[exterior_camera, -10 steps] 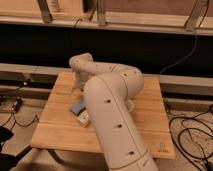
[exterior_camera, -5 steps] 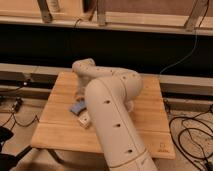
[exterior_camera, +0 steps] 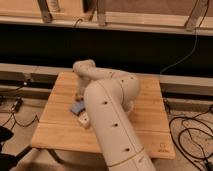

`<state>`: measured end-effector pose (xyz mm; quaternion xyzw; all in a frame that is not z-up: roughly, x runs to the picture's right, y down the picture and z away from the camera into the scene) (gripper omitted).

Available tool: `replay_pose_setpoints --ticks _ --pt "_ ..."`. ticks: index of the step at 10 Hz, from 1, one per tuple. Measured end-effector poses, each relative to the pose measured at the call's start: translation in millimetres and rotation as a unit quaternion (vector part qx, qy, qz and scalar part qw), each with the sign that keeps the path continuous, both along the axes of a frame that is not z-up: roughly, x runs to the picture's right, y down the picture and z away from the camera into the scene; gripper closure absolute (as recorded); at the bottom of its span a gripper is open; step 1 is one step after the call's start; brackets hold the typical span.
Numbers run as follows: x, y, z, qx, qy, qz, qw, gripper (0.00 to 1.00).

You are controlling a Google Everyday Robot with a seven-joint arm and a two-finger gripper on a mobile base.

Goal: Place the white sponge in the ceramic bowl

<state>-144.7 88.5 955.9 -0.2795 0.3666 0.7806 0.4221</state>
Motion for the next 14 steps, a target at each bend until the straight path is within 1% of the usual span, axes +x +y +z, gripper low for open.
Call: replay_pose_setpoints --ticks 3,4,5,6,7,8,9,10,12,13,14 --pt "-2.6 -14.1 -4.9 0.012 -0.001 -0.008 0.9999 0.88" --pt "-2.6 -20.2 -6.2 0.017 0.001 -0.007 0.9998 0.95" --pt "1.4 -32.7 -6.2 0.028 0.01 -0.002 0.9996 1.0" --pt "9.6 -45.5 -4.9 0.039 0.021 0.003 0.999 1.0" --pt "26.8 -60.9 -1.8 0.049 0.042 0.012 0.9978 1.0" --pt "51.4 -74.7 2.3 0.057 0.068 0.026 0.9957 1.0" --pt "86.0 -90.0 4.6 0.064 0.101 0.046 0.9917 1.0" --pt "110.5 -98.4 4.4 0.068 0.123 0.061 0.9882 1.0" --pt "168.9 -116.0 -2.8 0.077 0.17 0.098 0.9775 1.0" --pt "199.9 -125.0 -11.0 0.084 0.191 0.123 0.9702 1.0" --pt "210.7 -126.2 -12.7 0.085 0.198 0.129 0.9681 1.0"
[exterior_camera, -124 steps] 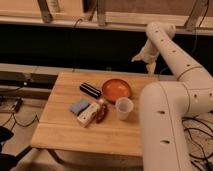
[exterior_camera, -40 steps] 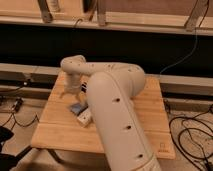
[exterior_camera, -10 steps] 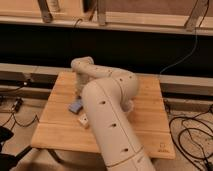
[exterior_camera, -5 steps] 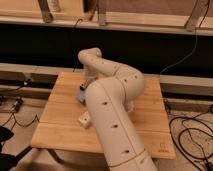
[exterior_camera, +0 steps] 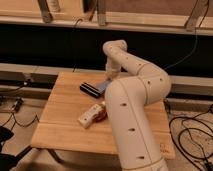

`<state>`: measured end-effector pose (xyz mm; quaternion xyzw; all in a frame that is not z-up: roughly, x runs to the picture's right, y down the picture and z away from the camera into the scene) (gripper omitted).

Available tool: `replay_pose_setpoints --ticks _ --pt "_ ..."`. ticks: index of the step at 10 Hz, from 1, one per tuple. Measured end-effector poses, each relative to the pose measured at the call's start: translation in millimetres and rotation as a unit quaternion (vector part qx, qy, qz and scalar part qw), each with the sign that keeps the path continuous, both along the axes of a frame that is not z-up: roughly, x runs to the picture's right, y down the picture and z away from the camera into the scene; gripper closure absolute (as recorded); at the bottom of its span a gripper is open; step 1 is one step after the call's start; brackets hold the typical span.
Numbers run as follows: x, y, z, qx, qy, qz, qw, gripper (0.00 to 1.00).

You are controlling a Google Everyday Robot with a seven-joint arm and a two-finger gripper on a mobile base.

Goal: Place the white sponge in the ceramic bowl

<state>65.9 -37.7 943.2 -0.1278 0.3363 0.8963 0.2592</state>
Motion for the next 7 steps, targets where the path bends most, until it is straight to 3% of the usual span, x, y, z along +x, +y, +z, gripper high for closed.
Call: replay_pose_setpoints --ticks 3,6,7 --pt "-3.5 -0.6 1.1 0.002 -0.002 0.0 1.0 0.98" --pt "-2.4 -0.1 0.9 0.001 -0.002 0.0 1.0 0.84" --pt "-3.6 -0.1 0.9 0.001 -0.002 0.0 1.0 0.74"
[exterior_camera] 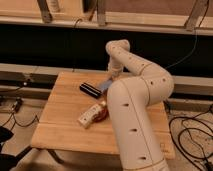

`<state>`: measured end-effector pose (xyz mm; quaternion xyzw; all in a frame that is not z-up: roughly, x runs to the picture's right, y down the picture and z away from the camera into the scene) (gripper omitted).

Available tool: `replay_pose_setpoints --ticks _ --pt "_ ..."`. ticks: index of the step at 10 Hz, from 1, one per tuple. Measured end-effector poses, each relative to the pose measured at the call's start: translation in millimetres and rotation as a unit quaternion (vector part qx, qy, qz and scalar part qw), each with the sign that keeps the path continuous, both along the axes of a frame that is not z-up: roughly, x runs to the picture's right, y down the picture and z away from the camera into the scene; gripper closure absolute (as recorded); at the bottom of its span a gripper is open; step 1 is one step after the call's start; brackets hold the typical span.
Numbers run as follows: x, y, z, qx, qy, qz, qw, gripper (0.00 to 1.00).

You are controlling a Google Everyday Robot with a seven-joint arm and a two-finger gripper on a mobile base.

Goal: Place the white sponge in the ceramic bowl

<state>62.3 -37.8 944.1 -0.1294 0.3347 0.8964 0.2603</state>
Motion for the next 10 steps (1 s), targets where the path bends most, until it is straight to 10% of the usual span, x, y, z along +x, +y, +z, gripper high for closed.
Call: replay_pose_setpoints --ticks 5,10 --pt "0.9 0.2 -0.1 0.0 0.0 0.0 1.0 0.25" --pt "1.4 0.4 -0.2 -0.001 0.001 0.001 1.0 0.2"
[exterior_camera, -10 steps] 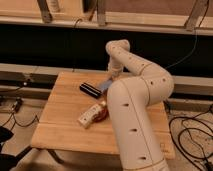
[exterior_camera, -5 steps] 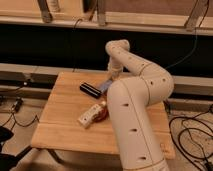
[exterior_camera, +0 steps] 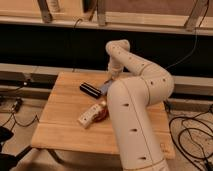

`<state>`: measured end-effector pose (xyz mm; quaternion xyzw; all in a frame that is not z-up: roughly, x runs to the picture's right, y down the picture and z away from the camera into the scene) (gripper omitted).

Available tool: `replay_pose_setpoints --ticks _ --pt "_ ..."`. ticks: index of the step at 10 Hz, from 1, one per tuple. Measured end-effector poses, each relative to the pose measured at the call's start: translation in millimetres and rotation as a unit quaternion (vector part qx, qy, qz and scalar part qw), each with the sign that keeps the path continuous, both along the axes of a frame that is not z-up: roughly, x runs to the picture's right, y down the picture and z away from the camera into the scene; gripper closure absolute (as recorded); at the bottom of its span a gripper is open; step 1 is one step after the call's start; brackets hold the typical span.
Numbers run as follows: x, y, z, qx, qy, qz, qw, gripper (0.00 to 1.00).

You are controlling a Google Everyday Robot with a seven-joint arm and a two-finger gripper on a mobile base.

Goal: Place the white sponge in the ceramic bowl

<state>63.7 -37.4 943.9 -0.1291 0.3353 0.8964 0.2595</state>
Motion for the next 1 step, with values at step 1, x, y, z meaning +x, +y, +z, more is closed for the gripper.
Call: replay_pose_setpoints --ticks 1 --pt "0.0 0.0 0.0 0.0 0.0 0.0 1.0 0.2"
